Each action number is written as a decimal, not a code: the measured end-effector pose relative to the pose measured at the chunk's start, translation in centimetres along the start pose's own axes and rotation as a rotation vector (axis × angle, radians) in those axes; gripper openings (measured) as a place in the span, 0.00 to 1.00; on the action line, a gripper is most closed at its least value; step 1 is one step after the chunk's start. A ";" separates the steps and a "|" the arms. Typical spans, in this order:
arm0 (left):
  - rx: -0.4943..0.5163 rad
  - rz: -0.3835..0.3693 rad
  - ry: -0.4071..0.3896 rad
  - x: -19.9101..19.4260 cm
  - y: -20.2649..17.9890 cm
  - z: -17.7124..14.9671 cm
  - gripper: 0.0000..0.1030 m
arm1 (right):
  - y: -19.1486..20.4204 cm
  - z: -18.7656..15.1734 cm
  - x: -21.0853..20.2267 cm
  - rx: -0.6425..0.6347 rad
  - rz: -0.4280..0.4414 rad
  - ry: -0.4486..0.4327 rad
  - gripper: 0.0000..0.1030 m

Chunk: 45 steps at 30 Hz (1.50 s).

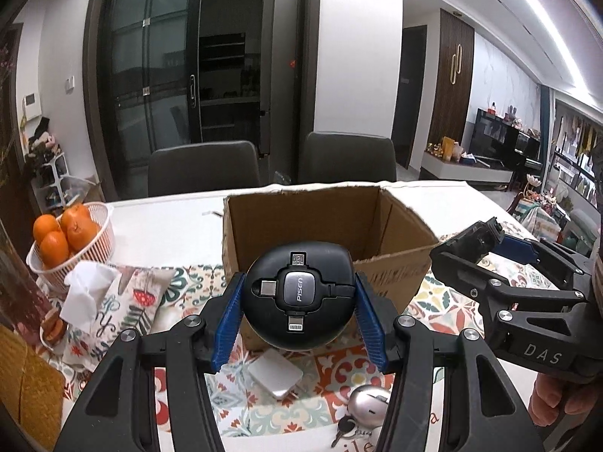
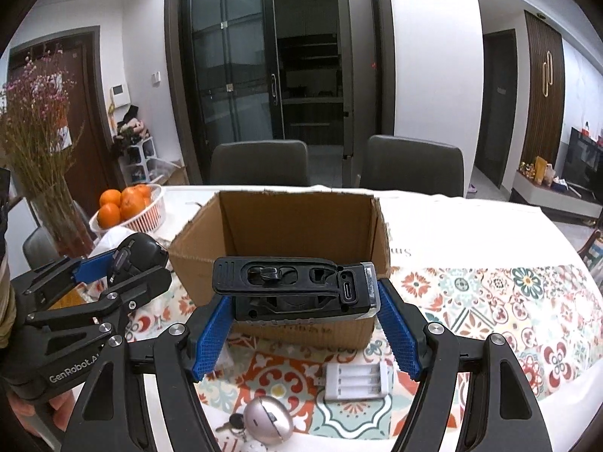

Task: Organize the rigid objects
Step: 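Lift and carry the puck and black clip with both tools over the box, then open both tools to drop the puck and black clip into the box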

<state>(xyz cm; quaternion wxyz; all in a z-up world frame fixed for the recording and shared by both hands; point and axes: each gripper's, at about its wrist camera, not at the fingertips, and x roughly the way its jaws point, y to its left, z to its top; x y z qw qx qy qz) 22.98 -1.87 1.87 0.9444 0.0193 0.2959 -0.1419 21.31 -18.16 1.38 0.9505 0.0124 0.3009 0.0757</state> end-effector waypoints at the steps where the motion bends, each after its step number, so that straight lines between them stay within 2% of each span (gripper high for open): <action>1: 0.000 -0.004 -0.003 0.0 0.0 0.3 0.53 | -0.1 0.3 -0.1 0.001 0.002 -0.005 0.72; 13: 0.004 -0.002 -0.019 1.2 0.1 3.4 0.53 | -0.9 3.0 1.0 0.012 -0.001 -0.018 0.72; 23: 0.009 0.015 0.005 3.4 0.8 5.1 0.53 | -1.2 4.6 3.4 0.015 0.006 0.019 0.72; 32: 0.029 0.028 0.051 6.1 1.3 6.2 0.53 | -1.7 5.2 5.8 0.015 0.000 0.072 0.72; 45: 0.006 0.019 0.169 10.8 2.0 6.5 0.53 | -2.6 5.8 9.9 0.025 0.009 0.171 0.72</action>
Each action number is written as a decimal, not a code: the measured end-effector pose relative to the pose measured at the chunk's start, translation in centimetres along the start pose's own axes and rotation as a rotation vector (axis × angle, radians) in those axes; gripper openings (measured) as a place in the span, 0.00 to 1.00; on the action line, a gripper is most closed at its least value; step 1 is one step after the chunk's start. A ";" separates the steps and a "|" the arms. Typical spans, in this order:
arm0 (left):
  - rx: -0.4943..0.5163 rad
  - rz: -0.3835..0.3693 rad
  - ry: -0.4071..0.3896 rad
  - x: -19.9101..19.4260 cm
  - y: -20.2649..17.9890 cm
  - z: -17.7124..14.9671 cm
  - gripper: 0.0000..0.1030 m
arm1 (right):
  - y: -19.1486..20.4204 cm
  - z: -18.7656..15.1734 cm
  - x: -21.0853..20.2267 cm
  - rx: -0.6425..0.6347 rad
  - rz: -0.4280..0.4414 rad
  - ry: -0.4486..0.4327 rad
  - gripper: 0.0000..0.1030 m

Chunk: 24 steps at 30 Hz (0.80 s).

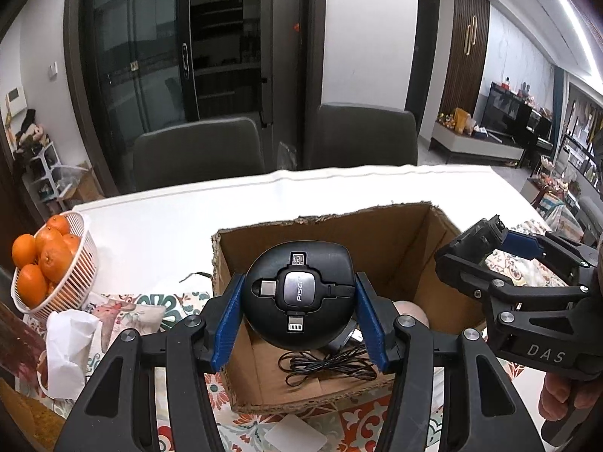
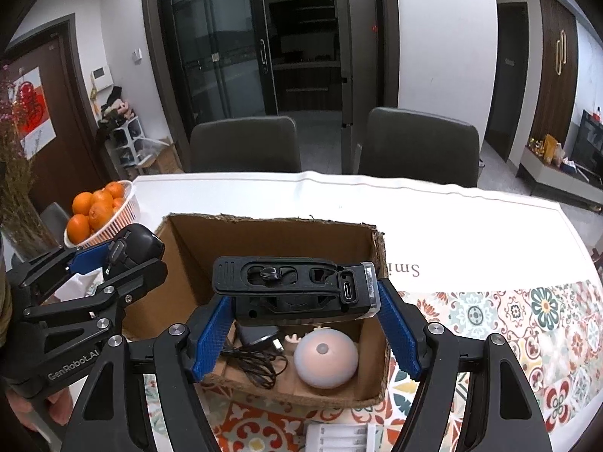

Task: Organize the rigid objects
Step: 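Open both tools to drop the puck and black clip into the box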

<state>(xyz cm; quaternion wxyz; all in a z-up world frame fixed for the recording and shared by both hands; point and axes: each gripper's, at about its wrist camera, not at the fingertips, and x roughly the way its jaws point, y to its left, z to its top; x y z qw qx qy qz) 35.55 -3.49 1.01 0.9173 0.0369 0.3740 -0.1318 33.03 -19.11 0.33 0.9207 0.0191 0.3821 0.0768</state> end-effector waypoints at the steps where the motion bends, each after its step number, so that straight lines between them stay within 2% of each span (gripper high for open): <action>1: 0.003 0.002 0.005 0.3 0.0 0.0 0.53 | 0.0 0.0 0.3 -0.002 0.001 0.007 0.72; 7: 0.003 0.007 0.024 1.1 -0.1 -0.2 0.54 | -0.6 -0.2 1.8 0.022 0.018 0.053 0.72; 8: 0.006 0.013 0.019 1.0 -0.1 -0.1 0.56 | -0.7 -0.2 2.0 0.027 0.023 0.061 0.72; 10: 0.006 0.022 0.015 0.8 -0.2 -0.1 0.67 | -0.9 -0.3 2.3 0.035 0.029 0.069 0.74; 13: 0.008 0.034 0.007 0.4 -0.1 -0.2 0.68 | -1.0 -0.4 2.2 0.042 0.030 0.074 0.76; 16: 0.011 0.056 -0.007 -0.3 -0.1 -0.5 0.73 | -0.9 -0.5 1.8 0.037 0.013 0.064 0.80; 24: 0.027 0.078 -0.058 -3.0 -0.8 -1.1 0.73 | -0.4 -0.8 -0.9 0.029 -0.025 -0.002 0.81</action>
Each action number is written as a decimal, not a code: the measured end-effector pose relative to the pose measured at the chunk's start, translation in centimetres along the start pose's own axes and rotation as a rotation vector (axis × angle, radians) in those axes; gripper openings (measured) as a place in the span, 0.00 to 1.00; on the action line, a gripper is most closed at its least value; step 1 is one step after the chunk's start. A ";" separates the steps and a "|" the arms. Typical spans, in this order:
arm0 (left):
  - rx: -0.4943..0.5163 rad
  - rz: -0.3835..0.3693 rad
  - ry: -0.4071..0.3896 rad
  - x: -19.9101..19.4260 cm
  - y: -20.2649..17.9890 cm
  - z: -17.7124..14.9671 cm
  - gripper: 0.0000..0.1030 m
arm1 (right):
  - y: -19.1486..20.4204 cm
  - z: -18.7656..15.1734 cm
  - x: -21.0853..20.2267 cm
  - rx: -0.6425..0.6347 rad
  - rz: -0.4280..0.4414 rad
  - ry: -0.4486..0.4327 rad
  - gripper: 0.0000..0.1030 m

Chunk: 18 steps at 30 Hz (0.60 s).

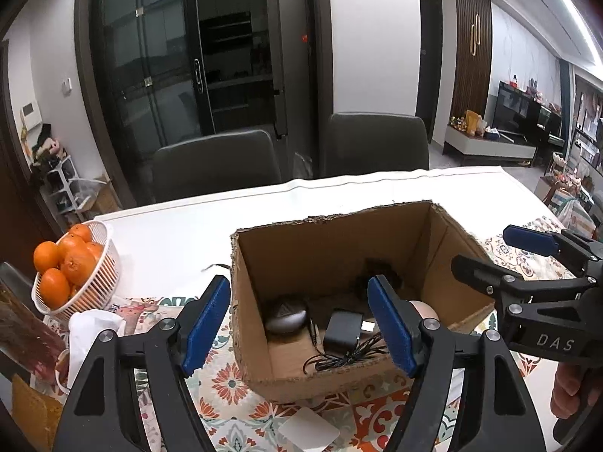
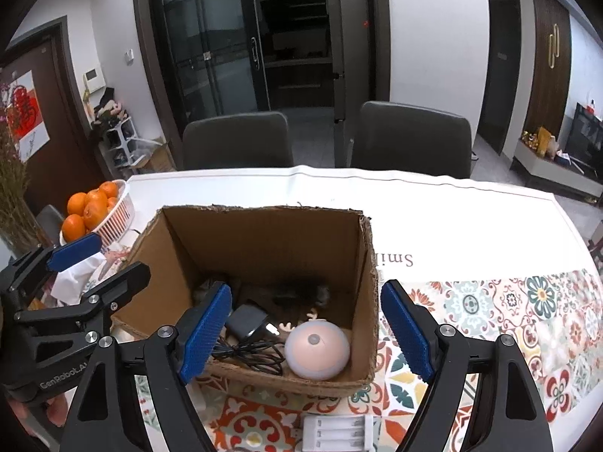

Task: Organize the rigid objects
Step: 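Open both tools to drop the puck and black clip into the box, then withdraw both tools and lower them toward the white chargers on the table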

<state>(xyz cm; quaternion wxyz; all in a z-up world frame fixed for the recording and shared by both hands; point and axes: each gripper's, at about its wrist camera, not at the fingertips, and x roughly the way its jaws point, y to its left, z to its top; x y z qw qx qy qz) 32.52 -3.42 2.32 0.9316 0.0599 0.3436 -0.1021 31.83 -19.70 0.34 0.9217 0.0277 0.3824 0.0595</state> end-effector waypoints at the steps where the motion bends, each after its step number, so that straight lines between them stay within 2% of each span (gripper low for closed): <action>1: 0.001 0.003 -0.006 -0.4 -0.1 0.0 0.73 | 0.0 0.0 -0.2 0.002 -0.002 -0.005 0.82; 7: 0.014 0.037 -0.047 -2.5 -0.3 -0.9 0.75 | 0.3 -0.6 -2.2 -0.009 -0.039 -0.056 0.84; 14: 0.023 0.049 -0.051 -3.9 -0.7 -2.5 0.76 | 0.6 -1.8 -4.2 -0.018 -0.068 -0.101 0.87; 18: 0.027 0.066 -0.054 -4.6 -1.1 -3.6 0.79 | 0.7 -2.8 -5.0 -0.029 -0.084 -0.116 0.90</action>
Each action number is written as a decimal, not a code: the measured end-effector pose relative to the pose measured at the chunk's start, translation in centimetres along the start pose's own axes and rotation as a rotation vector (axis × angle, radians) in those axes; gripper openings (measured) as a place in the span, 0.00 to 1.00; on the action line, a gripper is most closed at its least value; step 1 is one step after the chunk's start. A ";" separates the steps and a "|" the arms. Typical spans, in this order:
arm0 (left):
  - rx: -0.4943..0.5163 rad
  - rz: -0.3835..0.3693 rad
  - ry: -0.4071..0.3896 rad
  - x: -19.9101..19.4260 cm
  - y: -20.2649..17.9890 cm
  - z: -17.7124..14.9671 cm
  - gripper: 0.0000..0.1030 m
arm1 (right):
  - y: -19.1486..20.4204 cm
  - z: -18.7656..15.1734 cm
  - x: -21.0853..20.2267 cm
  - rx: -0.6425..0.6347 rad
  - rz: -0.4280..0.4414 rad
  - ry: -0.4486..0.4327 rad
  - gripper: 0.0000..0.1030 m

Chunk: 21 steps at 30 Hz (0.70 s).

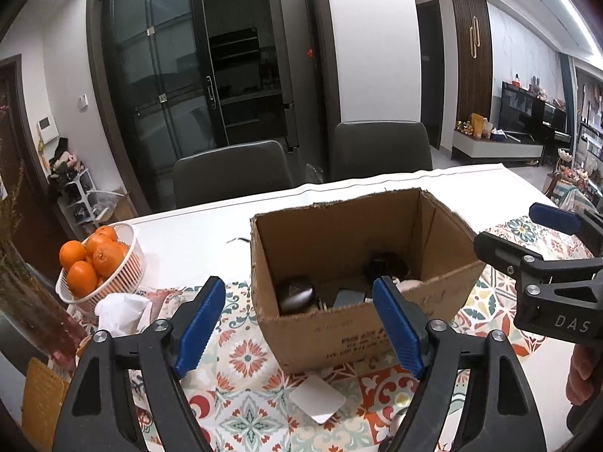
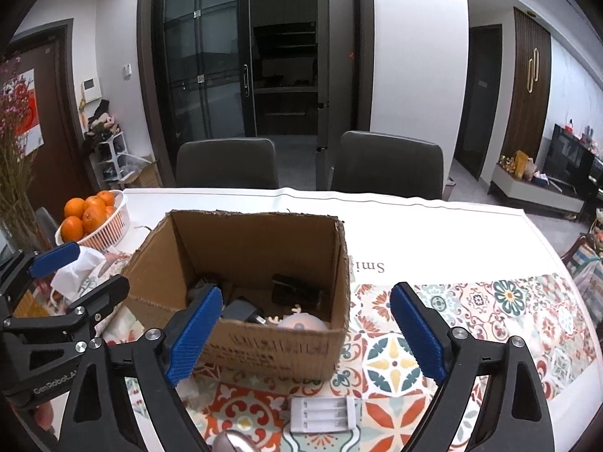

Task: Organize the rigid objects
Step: 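Withdraw both tools and lower them toward the white chargers on the table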

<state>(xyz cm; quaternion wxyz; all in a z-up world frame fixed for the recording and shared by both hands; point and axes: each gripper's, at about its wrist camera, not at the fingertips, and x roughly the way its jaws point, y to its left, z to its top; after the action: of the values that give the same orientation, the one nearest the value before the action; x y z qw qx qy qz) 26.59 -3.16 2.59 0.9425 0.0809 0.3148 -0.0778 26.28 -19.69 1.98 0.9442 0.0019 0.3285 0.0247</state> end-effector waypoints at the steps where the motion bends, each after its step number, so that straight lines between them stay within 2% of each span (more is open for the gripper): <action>1: -0.004 -0.001 0.002 -0.2 -0.1 -0.2 0.80 | 0.0 -0.2 -0.1 -0.001 0.000 -0.001 0.91; 12: -0.017 -0.020 0.050 -0.7 -1.7 -3.0 0.84 | -1.2 -3.1 -0.4 0.036 0.028 0.043 0.92; 21: -0.070 0.006 0.105 -0.3 -1.9 -6.0 0.90 | -1.5 -6.1 0.2 0.060 0.014 0.077 0.94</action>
<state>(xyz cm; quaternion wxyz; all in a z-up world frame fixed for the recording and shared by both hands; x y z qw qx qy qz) 22.51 -3.74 -2.12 0.9271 0.0529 0.3661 -0.0595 22.74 -21.24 -2.92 0.9301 0.0317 0.3652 0.0215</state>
